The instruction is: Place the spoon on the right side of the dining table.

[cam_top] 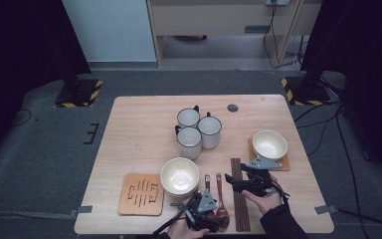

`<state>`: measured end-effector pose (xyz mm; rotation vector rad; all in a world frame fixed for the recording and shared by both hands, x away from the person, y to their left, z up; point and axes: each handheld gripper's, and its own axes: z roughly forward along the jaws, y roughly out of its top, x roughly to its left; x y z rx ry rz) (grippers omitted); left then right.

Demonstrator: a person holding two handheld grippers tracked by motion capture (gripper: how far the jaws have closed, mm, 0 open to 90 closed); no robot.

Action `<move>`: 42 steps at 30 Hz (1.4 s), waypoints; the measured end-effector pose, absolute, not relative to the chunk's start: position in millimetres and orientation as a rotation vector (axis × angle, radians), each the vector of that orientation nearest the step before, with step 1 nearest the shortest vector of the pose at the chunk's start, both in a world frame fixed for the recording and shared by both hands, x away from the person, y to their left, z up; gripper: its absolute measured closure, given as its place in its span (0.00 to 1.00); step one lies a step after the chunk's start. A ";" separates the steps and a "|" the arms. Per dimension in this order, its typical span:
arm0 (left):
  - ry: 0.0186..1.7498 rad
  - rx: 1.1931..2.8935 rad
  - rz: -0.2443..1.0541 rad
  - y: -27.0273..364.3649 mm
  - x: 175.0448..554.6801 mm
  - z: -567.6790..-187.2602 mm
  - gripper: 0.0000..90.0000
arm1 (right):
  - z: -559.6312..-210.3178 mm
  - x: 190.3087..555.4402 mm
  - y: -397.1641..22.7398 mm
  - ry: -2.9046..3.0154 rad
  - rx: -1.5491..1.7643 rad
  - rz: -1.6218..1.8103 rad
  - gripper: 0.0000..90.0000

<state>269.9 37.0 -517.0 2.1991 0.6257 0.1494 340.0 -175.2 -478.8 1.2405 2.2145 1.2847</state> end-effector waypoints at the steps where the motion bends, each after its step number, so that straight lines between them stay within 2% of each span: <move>1: 0.622 2.202 0.147 36.8 269.8 -517.1 0.40 | -479.6 340.2 -174.6 2.218 1.238 1.281 0.28; 42: 0.538 2.277 0.183 28.2 265.2 -527.2 0.38 | -501.2 340.5 -153.1 2.366 1.237 1.223 0.28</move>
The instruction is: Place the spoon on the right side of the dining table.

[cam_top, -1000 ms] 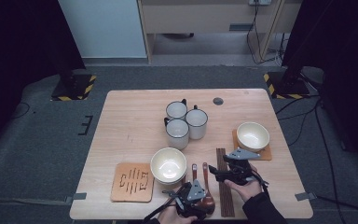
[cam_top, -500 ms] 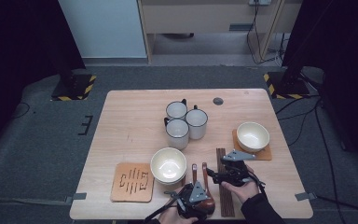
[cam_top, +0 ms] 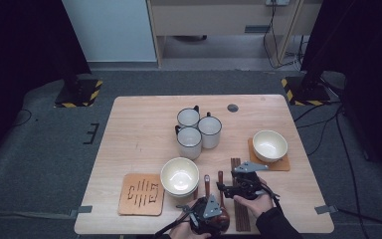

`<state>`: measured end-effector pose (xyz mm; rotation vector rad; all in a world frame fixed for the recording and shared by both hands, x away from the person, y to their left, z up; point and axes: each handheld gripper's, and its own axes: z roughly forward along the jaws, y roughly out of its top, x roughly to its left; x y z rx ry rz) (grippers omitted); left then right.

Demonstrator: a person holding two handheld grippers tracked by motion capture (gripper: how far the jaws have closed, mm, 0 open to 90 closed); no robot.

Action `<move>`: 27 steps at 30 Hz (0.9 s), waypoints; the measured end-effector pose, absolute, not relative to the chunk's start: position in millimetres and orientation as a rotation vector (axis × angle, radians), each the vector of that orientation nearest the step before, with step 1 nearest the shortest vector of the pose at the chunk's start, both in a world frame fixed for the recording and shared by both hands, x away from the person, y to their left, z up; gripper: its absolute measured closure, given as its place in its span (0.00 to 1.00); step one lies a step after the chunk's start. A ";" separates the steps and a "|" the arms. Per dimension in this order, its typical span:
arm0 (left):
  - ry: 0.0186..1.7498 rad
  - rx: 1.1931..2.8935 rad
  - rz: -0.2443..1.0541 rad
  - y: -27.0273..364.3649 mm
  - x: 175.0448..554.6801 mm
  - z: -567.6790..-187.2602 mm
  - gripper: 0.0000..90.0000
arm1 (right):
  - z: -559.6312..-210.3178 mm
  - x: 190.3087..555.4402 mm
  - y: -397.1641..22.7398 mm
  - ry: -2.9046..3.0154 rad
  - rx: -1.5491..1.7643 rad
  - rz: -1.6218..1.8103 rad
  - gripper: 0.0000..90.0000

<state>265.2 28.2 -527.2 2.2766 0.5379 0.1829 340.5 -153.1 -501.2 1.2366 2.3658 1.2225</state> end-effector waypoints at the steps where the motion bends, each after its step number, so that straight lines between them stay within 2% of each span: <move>1: 0.536 2.276 0.186 28.2 265.1 -527.2 0.38 | -502.0 340.6 -152.6 2.372 1.235 1.222 0.28; 7: 0.533 2.274 0.192 28.3 263.5 -527.4 0.38 | -505.7 341.4 -148.5 2.408 1.236 1.214 0.30; 19: 0.527 2.273 0.197 29.0 262.3 -527.7 0.38 | -511.4 344.7 -146.7 2.449 1.237 1.165 0.43; 27: 0.526 2.271 0.198 29.1 262.1 -527.7 0.38 | -511.9 345.8 -145.8 2.476 1.241 1.128 0.61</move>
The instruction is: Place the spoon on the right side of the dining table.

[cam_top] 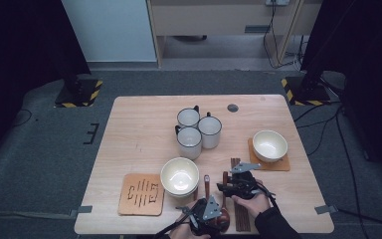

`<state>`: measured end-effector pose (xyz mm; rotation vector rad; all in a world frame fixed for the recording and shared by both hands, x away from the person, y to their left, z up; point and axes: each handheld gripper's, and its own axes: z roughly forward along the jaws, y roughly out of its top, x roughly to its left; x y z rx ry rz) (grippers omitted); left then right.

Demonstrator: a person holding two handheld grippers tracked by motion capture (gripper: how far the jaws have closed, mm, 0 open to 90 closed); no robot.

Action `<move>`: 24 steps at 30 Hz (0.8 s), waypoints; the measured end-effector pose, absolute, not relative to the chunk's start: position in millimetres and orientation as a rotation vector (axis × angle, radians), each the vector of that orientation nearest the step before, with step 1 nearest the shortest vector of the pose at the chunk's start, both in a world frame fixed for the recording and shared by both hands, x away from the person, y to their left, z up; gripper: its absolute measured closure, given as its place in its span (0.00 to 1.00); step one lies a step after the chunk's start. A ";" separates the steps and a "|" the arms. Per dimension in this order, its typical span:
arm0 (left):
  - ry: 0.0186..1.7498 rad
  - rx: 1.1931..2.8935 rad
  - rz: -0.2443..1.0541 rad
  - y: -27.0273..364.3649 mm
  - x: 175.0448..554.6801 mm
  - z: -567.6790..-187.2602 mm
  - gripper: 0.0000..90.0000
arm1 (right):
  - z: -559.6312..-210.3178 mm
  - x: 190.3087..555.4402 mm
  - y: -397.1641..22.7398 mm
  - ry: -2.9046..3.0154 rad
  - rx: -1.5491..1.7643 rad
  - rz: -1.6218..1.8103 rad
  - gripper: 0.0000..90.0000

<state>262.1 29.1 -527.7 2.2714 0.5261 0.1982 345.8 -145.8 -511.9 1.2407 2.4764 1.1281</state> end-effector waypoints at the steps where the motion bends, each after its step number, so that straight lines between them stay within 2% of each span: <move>1: 0.524 2.272 0.199 29.2 262.2 -527.7 0.38 | -511.8 346.0 -145.9 2.475 1.235 1.126 0.61; 24: 0.535 2.268 0.202 29.5 262.8 -527.8 0.38 | -497.1 341.9 -148.2 2.457 1.230 1.273 0.72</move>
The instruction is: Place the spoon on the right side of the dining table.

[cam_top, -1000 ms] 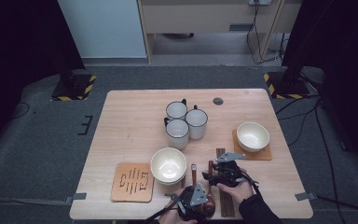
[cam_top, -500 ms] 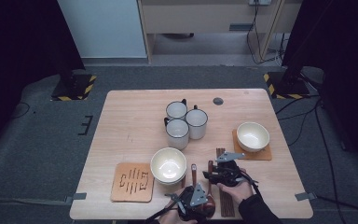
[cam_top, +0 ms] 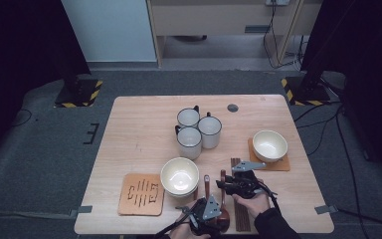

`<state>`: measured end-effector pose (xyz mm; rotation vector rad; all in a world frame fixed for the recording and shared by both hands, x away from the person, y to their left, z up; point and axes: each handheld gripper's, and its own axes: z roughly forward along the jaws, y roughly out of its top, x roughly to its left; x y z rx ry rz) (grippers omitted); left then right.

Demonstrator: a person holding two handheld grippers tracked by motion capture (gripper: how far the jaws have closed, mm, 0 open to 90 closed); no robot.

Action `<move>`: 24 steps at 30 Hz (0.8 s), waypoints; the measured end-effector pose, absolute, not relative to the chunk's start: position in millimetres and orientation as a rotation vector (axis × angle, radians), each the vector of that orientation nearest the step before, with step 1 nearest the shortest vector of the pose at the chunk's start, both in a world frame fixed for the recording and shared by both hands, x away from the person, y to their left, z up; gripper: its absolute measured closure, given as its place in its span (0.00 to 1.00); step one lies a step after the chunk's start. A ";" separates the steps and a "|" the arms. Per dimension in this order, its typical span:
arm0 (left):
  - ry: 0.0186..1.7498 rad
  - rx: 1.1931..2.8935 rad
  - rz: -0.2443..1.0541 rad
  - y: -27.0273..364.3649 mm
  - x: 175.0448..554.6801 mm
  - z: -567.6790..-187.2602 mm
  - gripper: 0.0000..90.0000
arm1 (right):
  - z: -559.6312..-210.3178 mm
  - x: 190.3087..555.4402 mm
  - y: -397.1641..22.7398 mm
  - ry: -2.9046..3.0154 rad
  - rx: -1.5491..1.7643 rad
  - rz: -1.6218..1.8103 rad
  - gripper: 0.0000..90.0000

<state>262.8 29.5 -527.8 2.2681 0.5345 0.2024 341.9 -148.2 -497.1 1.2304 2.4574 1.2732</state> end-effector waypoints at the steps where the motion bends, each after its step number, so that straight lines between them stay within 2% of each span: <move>1: 0.535 2.268 0.203 29.5 262.8 -527.8 0.38 | -496.6 342.0 -148.6 2.453 1.223 1.282 0.73; 24: 0.558 2.256 0.221 31.4 265.3 -527.2 0.38 | -480.9 336.8 -153.0 2.404 1.166 1.441 0.80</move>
